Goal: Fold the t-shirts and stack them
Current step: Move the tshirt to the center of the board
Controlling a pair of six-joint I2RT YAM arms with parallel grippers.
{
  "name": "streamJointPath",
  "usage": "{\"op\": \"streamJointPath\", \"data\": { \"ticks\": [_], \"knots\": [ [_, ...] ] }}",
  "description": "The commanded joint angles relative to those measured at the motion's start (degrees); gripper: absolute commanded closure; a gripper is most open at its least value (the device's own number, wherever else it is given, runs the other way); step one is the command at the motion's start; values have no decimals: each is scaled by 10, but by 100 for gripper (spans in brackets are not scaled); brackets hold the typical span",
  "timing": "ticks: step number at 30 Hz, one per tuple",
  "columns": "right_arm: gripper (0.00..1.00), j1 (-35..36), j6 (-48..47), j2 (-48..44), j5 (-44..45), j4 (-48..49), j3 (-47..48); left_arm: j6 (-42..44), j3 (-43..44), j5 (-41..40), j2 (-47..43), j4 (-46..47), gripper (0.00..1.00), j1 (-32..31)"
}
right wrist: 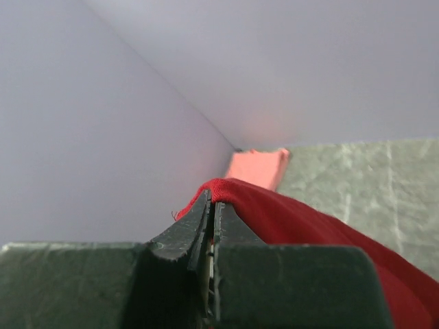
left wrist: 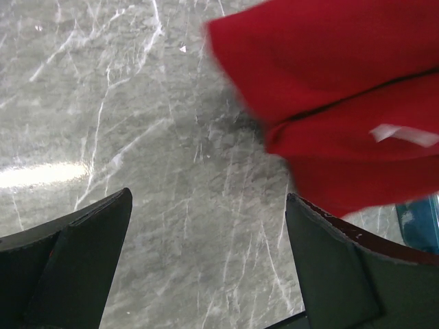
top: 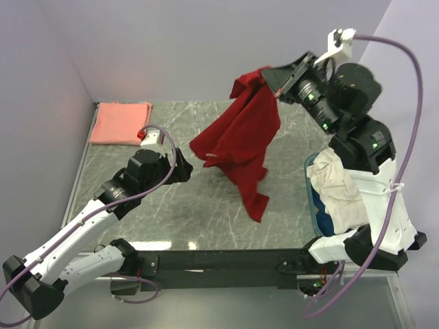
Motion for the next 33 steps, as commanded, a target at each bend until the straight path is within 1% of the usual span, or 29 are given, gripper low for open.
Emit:
{"op": "streamJointPath", "data": {
  "ticks": [1, 2, 3, 5, 6, 8, 9, 12, 14, 16, 22, 24, 27, 29, 31, 33],
  "knots": [
    [100, -15, 0, -33, 23, 51, -84, -26, -10, -11, -4, 30, 1, 4],
    [100, -24, 3, -44, 21, 54, -114, -29, -14, -13, -1, 29, 1, 3],
    [100, -34, 6, -67, 17, 68, -187, -36, -15, -15, 0, 27, 1, 4],
    [100, -63, 13, -93, -10, 83, -269, -38, -21, -17, -3, 24, 1, 4],
    [100, -71, 13, -118, -20, 102, -353, -34, -22, -21, -5, 18, 1, 4],
    [100, -92, 12, -137, -41, 113, -430, -26, -14, -36, -9, 1, 1, 6],
    [100, -98, 11, -150, -42, 121, -494, -11, -9, -40, -9, -18, 1, 7],
    [100, -119, 5, -170, -49, 132, -587, 12, 19, -58, -5, -51, 0, 10],
    [100, -122, 0, -178, -35, 130, -614, 26, 34, -73, -8, -74, 1, 10],
    [100, -122, -8, -179, -34, 128, -639, 46, 35, -84, -14, -66, 1, 11],
    [100, -126, -32, -184, -14, 86, -638, 43, 12, -97, -51, -53, 1, 14],
    [100, -129, -33, -193, -6, 78, -643, 38, 1, -90, -58, -49, 0, 14],
    [100, -130, -28, -205, 17, 67, -654, 16, -6, -63, -62, -47, 1, 14],
    [100, -134, -25, -209, 27, 65, -662, -5, -29, -50, -66, -38, 1, 15],
    [100, -137, -19, -207, 45, 60, -669, -39, -59, -28, -67, -14, 1, 14],
    [100, -140, -11, -202, 61, 53, -677, -67, -80, -22, -66, 19, 0, 14]
  ]
}}
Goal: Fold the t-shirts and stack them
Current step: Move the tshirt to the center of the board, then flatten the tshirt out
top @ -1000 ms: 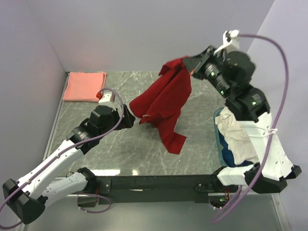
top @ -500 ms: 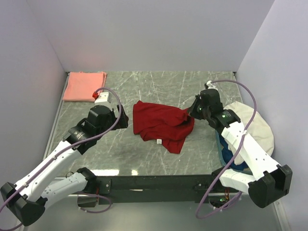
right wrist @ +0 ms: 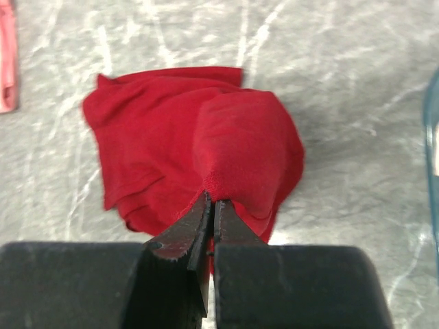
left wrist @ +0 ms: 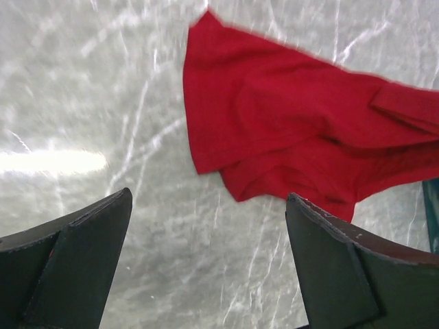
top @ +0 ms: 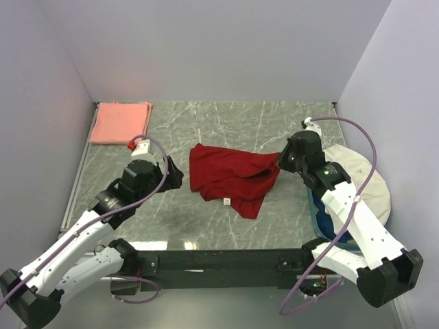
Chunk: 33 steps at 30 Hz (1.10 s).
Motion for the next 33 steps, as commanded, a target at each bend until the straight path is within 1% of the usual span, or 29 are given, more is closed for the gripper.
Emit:
{"op": "streamJointPath", "data": {
  "ticks": [1, 2, 3, 6, 9, 10, 12, 13, 16, 19, 21, 26, 27, 29, 33],
  "knots": [
    [100, -13, 10, -4, 43, -8, -15, -62, -48, 42, 4, 63, 0, 2],
    [100, -16, 11, -2, 40, -1, -24, -68, -57, 49, 8, 76, 1, 2],
    [96, -18, 17, 1, 37, 2, -27, -74, -66, 54, 10, 103, 1, 2],
    [97, -26, 14, 18, 42, -1, -16, -83, -88, 41, 33, 137, 3, 3],
    [97, -29, 8, 38, 45, -3, 1, -82, -88, 28, 87, 172, 6, 3],
    [97, -31, 7, 40, 45, -4, 5, -84, -85, 24, 121, 188, 9, 3],
    [97, -31, 3, 39, 40, 2, 5, -87, -79, 21, 154, 204, 15, 6],
    [97, -32, 3, 37, 36, 5, 2, -93, -75, 25, 187, 211, 22, 8],
    [98, -37, -4, 35, 22, 2, 6, -117, -63, 38, 244, 223, 29, 16],
    [98, -37, -12, 27, 4, 3, 6, -138, -65, 50, 285, 249, 30, 17],
    [98, -37, -14, 19, 1, 11, -1, -136, -66, 60, 305, 277, 30, 17],
    [98, -43, -23, 10, -10, 20, -7, -89, -42, 80, 368, 320, 30, 17],
    [98, -44, -25, 9, -12, 22, -7, -83, -33, 82, 386, 322, 30, 17],
    [98, -47, -28, 7, -20, 24, -5, -73, -17, 80, 410, 312, 33, 17],
    [98, -51, -33, 8, -29, 25, 4, -83, -1, 71, 456, 299, 37, 17]
  ]
}}
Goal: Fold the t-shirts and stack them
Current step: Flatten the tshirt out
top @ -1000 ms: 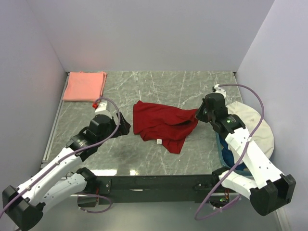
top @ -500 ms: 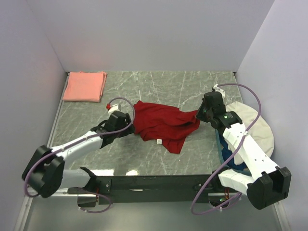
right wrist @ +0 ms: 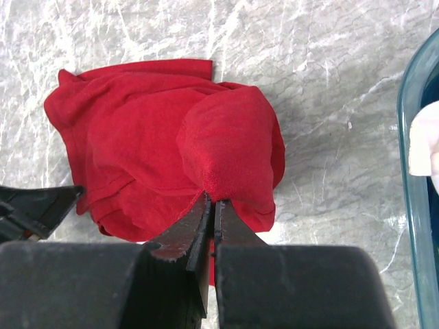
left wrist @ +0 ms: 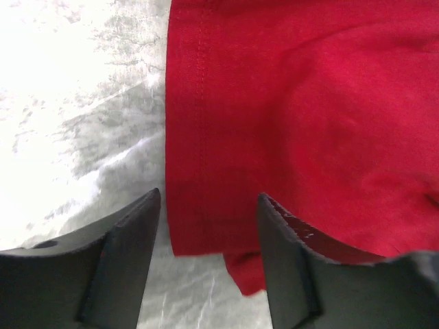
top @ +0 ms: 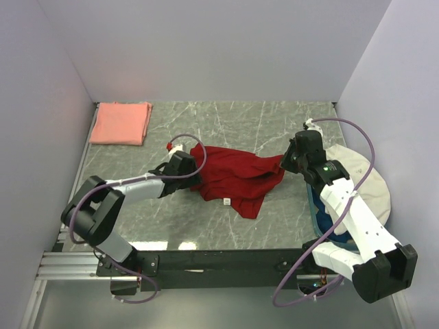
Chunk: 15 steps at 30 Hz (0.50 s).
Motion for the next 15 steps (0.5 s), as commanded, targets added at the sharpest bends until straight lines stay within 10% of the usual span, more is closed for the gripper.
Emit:
{"op": "streamJointPath", "data": {
  "ticks": [1, 6, 15],
  "knots": [
    [98, -8, -15, -13, -9, 24, 26, 8, 20, 4, 25, 16, 39, 1],
    [98, -13, -15, -10, -17, 25, 30, -3, 27, -7, 56, 0, 49, 0],
    [98, -20, -16, -2, -19, 22, 48, -21, 26, -72, -11, -68, 99, 2]
  ]
}}
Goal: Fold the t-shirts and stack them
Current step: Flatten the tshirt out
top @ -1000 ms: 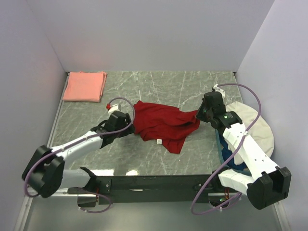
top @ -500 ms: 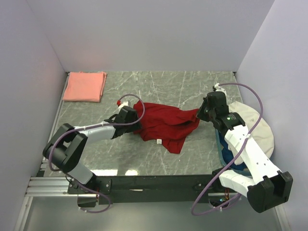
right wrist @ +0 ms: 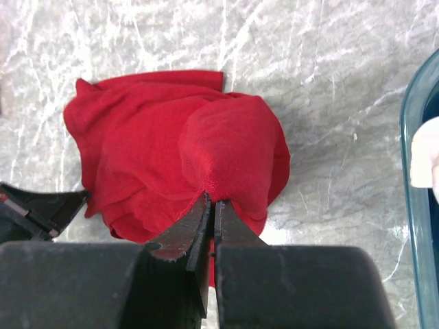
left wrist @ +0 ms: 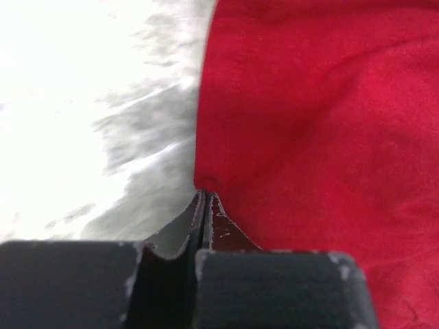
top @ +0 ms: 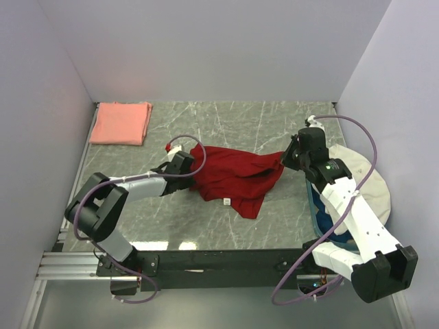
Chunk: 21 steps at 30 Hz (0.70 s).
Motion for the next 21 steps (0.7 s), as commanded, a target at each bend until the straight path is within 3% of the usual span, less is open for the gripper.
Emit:
{"op": "streamJointPath", "data": {
  "ticks": [1, 11, 21],
  "knots": [
    [98, -10, -8, 0, -5, 20, 39, -6, 11, -51, -59, -57, 99, 3],
    [99, -25, 8, 34, -27, 23, 114, -9, 101, -92, -265, -157, 99, 71],
    [99, -26, 1, 59, -45, 25, 244, 49, 285, -136, -323, -215, 99, 94]
  ]
}}
